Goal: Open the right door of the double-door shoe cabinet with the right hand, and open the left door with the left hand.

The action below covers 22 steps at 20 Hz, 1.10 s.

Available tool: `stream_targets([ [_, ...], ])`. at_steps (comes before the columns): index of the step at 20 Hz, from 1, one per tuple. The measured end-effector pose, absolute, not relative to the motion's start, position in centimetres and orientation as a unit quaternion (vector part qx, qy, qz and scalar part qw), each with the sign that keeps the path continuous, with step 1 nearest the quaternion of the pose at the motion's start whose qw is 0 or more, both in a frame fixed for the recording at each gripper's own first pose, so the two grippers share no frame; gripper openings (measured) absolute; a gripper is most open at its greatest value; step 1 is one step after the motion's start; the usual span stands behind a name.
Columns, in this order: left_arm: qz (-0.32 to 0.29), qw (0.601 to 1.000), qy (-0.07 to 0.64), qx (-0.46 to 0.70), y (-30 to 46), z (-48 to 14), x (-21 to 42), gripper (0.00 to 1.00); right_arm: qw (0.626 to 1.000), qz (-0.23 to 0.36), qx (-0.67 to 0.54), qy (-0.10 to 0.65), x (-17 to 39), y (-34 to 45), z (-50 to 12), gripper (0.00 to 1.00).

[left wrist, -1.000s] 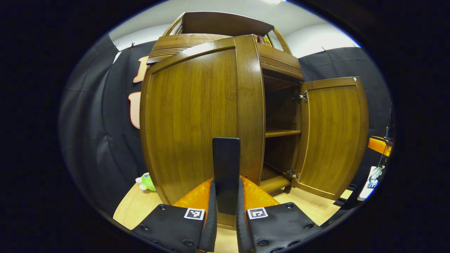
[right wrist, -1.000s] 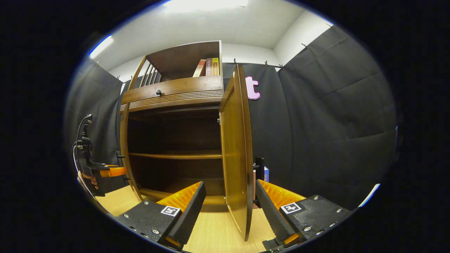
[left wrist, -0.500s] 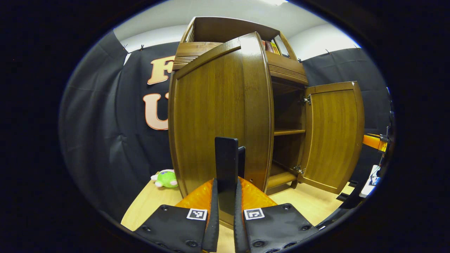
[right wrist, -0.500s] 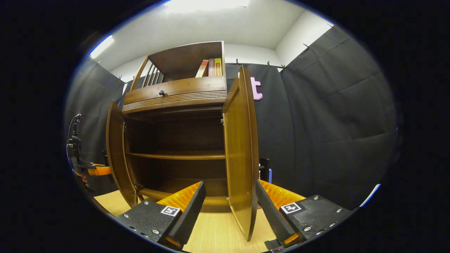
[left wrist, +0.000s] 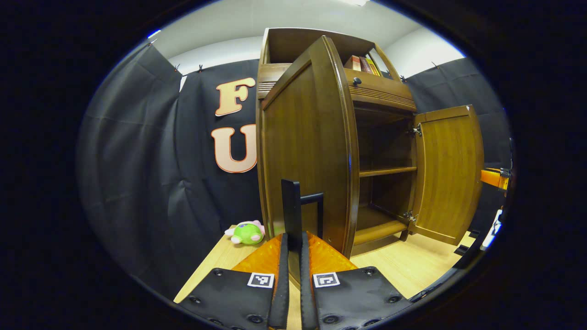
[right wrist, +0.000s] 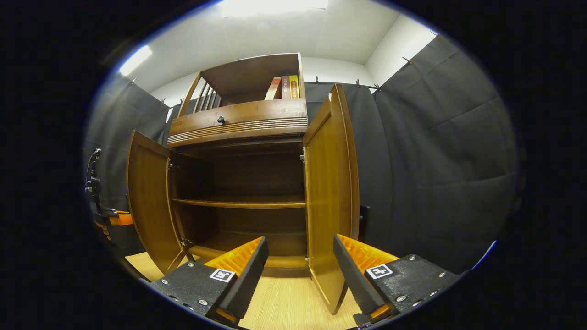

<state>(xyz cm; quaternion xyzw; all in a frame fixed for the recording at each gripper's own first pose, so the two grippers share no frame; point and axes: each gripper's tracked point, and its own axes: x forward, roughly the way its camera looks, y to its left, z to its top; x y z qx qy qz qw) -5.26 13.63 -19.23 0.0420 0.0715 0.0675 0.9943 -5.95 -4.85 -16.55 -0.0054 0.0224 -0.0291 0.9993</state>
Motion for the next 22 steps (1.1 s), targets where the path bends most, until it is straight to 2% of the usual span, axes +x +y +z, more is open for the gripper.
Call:
stream_targets([
  [10,0.069,0.994,0.075,0.048,15.4,-19.4,-6.7,0.17,1.000,-0.018,-0.009,0.022,-5.4,-3.0,-16.5,0.88],
  [22,0.111,0.990,0.073,0.044,19.6,-18.7,-8.1,0.16,1.000,-0.005,-0.010,0.022,-5.0,-1.2,-16.6,0.88],
])
